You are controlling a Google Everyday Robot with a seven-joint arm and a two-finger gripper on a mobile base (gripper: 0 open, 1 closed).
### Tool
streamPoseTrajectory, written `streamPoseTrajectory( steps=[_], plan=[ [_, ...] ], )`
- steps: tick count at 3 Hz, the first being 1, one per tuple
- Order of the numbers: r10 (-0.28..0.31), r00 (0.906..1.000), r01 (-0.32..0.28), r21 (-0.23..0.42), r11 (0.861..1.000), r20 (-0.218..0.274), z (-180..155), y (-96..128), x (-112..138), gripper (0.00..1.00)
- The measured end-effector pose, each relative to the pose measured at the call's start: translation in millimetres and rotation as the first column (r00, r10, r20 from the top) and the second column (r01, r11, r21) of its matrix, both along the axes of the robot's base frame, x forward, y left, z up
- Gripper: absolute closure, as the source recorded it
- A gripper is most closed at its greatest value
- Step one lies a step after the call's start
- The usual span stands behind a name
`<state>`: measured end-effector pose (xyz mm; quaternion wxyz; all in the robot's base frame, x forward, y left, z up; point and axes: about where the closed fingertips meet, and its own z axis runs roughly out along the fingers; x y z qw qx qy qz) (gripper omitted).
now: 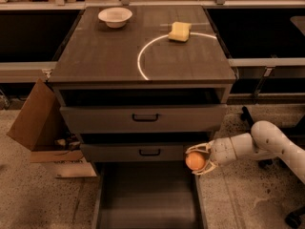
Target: Pick orange from bottom drawer and place on counter
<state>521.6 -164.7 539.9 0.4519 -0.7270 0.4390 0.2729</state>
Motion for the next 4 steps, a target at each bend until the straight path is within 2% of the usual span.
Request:
streamPoseTrajectory(
  steps=[1, 2, 3, 4],
  plan=[
    [0.0, 1.0, 0.0, 0.0, 1.0, 0.0, 0, 0, 0, 1.0],
    [-0.009, 1.0, 0.009, -0.006, 1.0, -0.002, 30, 1, 0, 1.0],
    [-0.012, 0.9999, 0.012, -0.013, 1.0, 0.012, 80, 0, -1, 1.0],
    [0.0, 0.9987, 0.002, -0.041, 0.999, 0.051, 147, -4, -1, 1.0]
  ],
)
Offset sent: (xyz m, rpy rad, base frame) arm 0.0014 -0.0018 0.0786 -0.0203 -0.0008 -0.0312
